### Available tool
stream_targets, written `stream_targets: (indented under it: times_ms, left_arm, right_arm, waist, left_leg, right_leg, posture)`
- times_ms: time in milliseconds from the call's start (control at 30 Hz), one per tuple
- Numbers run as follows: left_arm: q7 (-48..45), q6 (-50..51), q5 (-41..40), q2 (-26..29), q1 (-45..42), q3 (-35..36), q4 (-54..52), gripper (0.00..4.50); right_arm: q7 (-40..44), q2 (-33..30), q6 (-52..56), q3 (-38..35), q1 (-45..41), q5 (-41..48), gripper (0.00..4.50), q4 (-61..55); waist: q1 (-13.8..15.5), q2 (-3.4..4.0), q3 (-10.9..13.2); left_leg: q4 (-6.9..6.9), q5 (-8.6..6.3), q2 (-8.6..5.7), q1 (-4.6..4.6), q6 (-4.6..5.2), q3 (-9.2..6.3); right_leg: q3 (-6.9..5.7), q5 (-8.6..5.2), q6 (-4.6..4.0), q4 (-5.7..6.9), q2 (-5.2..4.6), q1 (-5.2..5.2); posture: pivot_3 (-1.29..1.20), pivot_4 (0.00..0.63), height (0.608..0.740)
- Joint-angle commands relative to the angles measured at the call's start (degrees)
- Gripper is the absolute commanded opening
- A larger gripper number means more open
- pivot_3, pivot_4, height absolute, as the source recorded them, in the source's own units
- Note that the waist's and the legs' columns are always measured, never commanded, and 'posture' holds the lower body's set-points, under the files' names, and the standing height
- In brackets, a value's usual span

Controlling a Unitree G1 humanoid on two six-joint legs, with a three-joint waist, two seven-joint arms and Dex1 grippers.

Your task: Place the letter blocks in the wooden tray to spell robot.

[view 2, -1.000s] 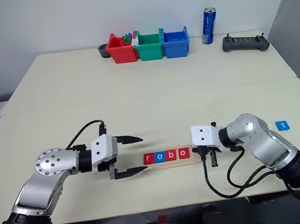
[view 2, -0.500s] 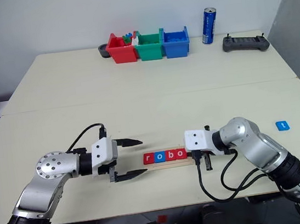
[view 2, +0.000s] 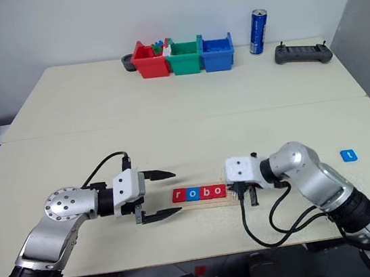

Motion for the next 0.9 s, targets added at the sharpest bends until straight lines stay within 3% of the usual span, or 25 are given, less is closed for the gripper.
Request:
stream_targets:
  times_ms: [33, 267, 533, 700, 900]
  left_arm:
    - [0.3, 0.1, -0.6, -0.4, -0.9, 0.3, -2.2, 4.5]
    - [-0.6, 0.7, -1.1, -1.4, -2.8, -0.8, -1.9, 4.5]
    - [-1.9, 2.7, -1.7, -2.4, -5.5, -2.3, -2.7, 4.5]
    - [-2.3, 3.3, -1.8, -2.5, -5.8, -2.4, -3.0, 4.5]
    - [-2.6, 2.9, -1.3, -2.6, -5.1, -2.0, -2.6, 4.5]
  right_arm:
    - [-4.8, -1.5, 4.6, -9.7, 4.2, 2.4, 1.94, -5.9]
    - [-19.9, 5.3, 17.7, -32.4, 21.7, 5.1, 4.47, -16.0]
    - [-40.5, 16.9, 11.3, -49.0, 28.9, 1.5, 4.47, -9.2]
    - [-43.6, 14.9, 4.8, -50.9, 27.2, 2.0, 4.47, 2.7]
    - [-43.2, 13.6, 6.6, -50.3, 21.7, 6.4, 4.47, 15.1]
  waist:
    - [0.2, -0.01, 0.0]
    - [1.1, -0.01, 0.0]
    - [0.8, 0.01, 0.0]
    - [0.2, 0.02, 0.0]
    - [-0.3, 0.06, 0.0]
  left_leg:
    - [-0.01, 0.0, 0.0, -0.01, 0.0, 0.0]
    - [-0.01, 0.0, -0.02, -0.02, 0.0, 0.02]
    - [0.01, 0.01, -0.01, 0.06, -0.01, 0.13]
    - [-0.01, 0.01, -0.01, 0.08, -0.01, 0.15]
    - [-0.03, 0.01, -0.01, 0.12, 0.01, 0.18]
  right_leg:
    - [0.0, 0.0, 0.0, -0.01, 0.0, 0.0]
    - [0.03, 0.0, 0.0, 0.02, 0.0, 0.0]
    - [0.13, 0.0, 0.01, 0.03, 0.03, 0.03]
    - [0.16, 0.0, 0.0, 0.03, 0.03, 0.03]
    - [0.21, 0.0, 0.0, 0.06, 0.06, 0.04]
  posture:
    - [0.0, 0.15, 0.74]
    - [0.0, 0.15, 0.74]
    - [0.0, 0.15, 0.74]
    - [0.0, 0.15, 0.74]
    - [0.0, 0.15, 0.74]
